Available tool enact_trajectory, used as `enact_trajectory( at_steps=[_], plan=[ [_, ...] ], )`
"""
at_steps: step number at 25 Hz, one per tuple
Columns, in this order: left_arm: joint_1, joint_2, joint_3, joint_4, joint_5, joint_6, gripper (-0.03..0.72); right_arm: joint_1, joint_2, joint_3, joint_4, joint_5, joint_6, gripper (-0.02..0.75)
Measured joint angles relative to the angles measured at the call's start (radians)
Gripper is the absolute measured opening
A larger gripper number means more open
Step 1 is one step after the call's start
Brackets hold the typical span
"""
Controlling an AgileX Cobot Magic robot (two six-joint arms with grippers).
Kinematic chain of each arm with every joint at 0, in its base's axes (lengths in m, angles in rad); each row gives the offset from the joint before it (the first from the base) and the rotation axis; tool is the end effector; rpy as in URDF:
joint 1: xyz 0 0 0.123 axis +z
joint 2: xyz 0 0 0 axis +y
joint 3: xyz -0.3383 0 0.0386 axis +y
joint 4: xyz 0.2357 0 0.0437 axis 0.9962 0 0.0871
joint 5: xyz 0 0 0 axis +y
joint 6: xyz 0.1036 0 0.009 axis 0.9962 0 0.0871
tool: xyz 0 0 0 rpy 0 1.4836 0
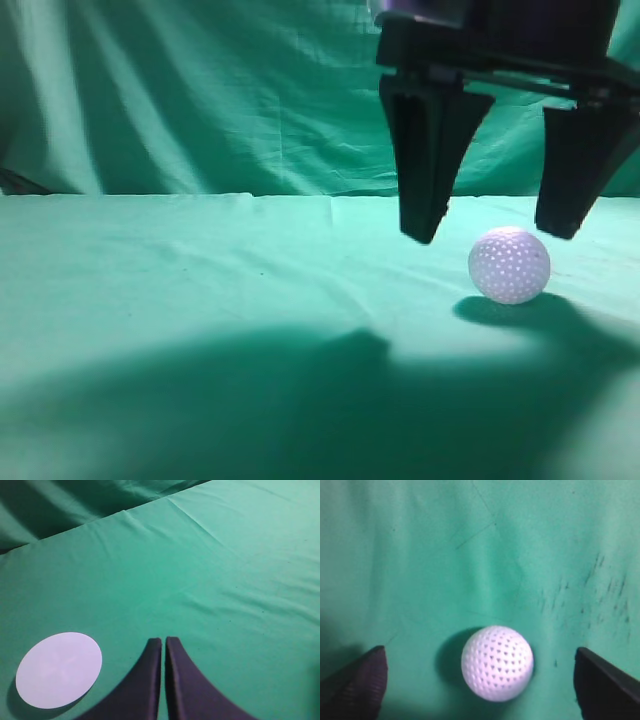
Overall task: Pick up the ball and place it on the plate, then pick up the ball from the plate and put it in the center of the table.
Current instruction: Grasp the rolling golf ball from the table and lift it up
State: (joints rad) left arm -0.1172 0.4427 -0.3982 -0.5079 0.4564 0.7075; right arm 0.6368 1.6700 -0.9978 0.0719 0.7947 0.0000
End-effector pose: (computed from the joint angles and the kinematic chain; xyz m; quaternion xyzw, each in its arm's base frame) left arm 0.0403 -0.0272 0.2999 0.2073 0.7939 -0.0527 0.5692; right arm 0.2407 0.1847 0.2413 -0.2899 0.9519 0.0564 0.0818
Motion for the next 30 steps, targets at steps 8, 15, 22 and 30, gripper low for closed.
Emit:
enact_trajectory(
  at_steps=[8,15,22,30],
  plan=[
    [0.000,0.000,0.000,0.000,0.000,0.000,0.000,-0.001,0.083,-0.010,0.004,-0.015,0.002,0.608],
    [0.000,0.000,0.000,0.000,0.000,0.000,0.000,-0.002,0.090,-0.011,-0.010,-0.035,0.006,0.495],
    [0.000,0.000,0.000,0.000,0.000,0.000,0.000,-0.002,0.090,-0.016,-0.167,0.002,0.120,0.327],
    [0.000,0.000,0.000,-0.002,0.000,0.000,0.000,-0.002,0.090,-0.157,-0.131,0.111,0.124,0.327]
  ],
)
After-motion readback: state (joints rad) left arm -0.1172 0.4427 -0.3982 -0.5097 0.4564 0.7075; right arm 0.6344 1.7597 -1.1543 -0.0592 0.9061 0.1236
